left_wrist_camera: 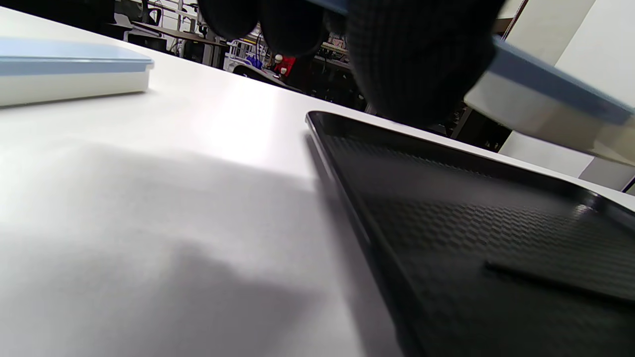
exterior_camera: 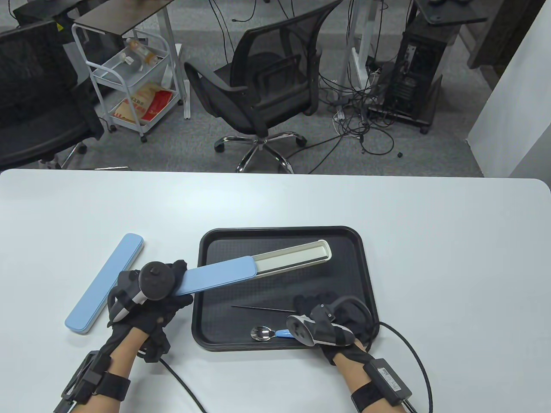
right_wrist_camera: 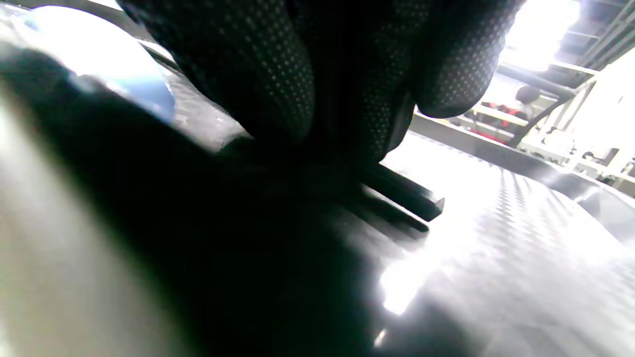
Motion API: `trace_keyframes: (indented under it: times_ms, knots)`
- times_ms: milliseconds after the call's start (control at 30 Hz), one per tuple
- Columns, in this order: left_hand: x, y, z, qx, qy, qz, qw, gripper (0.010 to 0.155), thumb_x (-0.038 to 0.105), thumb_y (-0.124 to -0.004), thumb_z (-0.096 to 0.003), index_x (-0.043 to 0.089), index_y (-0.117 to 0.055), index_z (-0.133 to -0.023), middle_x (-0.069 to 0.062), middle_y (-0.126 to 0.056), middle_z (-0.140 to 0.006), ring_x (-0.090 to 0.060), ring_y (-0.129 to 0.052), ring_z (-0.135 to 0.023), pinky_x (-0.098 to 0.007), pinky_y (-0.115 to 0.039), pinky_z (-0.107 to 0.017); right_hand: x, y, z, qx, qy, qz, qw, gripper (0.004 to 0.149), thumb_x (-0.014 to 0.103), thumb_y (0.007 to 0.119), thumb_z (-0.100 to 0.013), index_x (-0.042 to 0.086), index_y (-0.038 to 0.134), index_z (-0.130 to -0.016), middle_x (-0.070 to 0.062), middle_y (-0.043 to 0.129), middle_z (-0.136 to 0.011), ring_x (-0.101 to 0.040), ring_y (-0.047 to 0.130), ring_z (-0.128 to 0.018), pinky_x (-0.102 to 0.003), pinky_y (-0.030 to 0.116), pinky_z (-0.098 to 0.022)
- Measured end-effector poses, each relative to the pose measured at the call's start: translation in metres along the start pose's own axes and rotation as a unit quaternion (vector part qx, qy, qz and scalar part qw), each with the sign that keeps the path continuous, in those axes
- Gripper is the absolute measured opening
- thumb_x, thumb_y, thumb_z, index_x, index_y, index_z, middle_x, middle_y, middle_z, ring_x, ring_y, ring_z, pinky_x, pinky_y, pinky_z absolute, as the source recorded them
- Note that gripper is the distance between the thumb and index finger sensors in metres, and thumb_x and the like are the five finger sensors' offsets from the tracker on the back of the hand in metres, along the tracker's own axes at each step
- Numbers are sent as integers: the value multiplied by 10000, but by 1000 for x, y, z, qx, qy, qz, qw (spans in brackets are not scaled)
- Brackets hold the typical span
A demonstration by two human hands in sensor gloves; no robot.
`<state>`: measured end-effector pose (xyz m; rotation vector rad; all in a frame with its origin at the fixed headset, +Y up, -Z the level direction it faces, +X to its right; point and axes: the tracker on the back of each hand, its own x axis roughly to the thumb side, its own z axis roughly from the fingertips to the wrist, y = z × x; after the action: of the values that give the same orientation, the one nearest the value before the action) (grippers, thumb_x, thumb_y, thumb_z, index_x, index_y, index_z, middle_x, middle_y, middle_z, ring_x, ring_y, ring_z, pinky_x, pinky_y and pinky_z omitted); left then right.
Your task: Slide to open lunch boxes and place utensils
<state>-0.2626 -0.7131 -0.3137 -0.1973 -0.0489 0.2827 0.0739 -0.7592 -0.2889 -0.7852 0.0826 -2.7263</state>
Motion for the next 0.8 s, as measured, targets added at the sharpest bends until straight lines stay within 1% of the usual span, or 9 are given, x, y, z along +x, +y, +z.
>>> trace_keyframes:
  times_ms: [133,200,267,300,333,400,433,567,800]
  knots:
    - [0,0,0,0,1,2,1000,872,489,-941,-447,273,-445,-1131,17,-556,-1141,-334,-521,-1109,-753,-330,-780,-1,1,-3,19,8,2,1000,552,236,948,-510,157,711,-1001,-35,950,-850,-284,1006,-765,-525,790,-652]
    - [-1,0,0,1,1,3,1000,871,488,-941,-448,275,-445,-1130,19,-556,-1140,-334,-520,-1109,-753,-330,-781,-4,2,-4,26,16,-13,999,559,237,933,-514,161,693,-1012,-32,938,-853,-289,995,-767,-535,779,-660]
    - [-2,2,1,4,2,8,1000,871,487,-942,-447,273,-447,-1130,16,-557,-1140,-334,-521,-1109,-754,-329,-781,-11,2,-1,11,36,-47,998,556,227,929,-502,164,703,-1006,-43,936,-838,-302,991,-750,-553,770,-649]
    - [-3,3,1,6,3,12,1000,873,486,-943,-446,273,-445,-1131,17,-557,-1140,-335,-519,-1110,-753,-328,-781,-16,1,1,-8,45,-54,997,556,218,930,-488,172,715,-999,-49,932,-832,-315,981,-746,-564,759,-645]
    - [-3,3,1,9,5,16,1000,872,486,-943,-447,272,-446,-1131,16,-555,-1141,-336,-519,-1109,-753,-328,-781,-20,0,2,-15,49,-51,997,562,215,924,-486,183,710,-1004,-42,921,-836,-319,968,-753,-573,748,-647]
    - [-5,5,2,13,6,25,1000,872,488,-941,-446,272,-445,-1130,14,-556,-1140,-337,-523,-1107,-755,-333,-778,-31,-3,6,-9,76,-46,996,557,208,906,-496,215,699,-1013,-36,893,-857,-325,941,-775,-582,730,-658]
    - [-5,5,1,15,6,29,999,872,491,-938,-447,269,-445,-1130,13,-557,-1139,-337,-526,-1106,-755,-336,-777,-38,-5,8,-19,88,-57,994,553,196,897,-499,222,698,-1015,-37,880,-864,-335,927,-783,-594,722,-656]
    - [-6,4,1,13,13,26,999,871,491,-937,-450,268,-442,-1131,10,-555,-1140,-339,-524,-1106,-756,-335,-777,-61,-8,17,-29,141,-80,986,505,159,851,-524,279,723,-998,-51,827,-899,-372,881,-808,-617,707,-655]
    - [-6,5,2,14,16,27,999,873,490,-937,-449,265,-441,-1132,8,-556,-1140,-340,-524,-1106,-755,-335,-777,-100,-4,36,-27,217,-121,968,468,121,808,-541,283,752,-976,-75,765,-936,-405,815,-838,-644,683,-655]
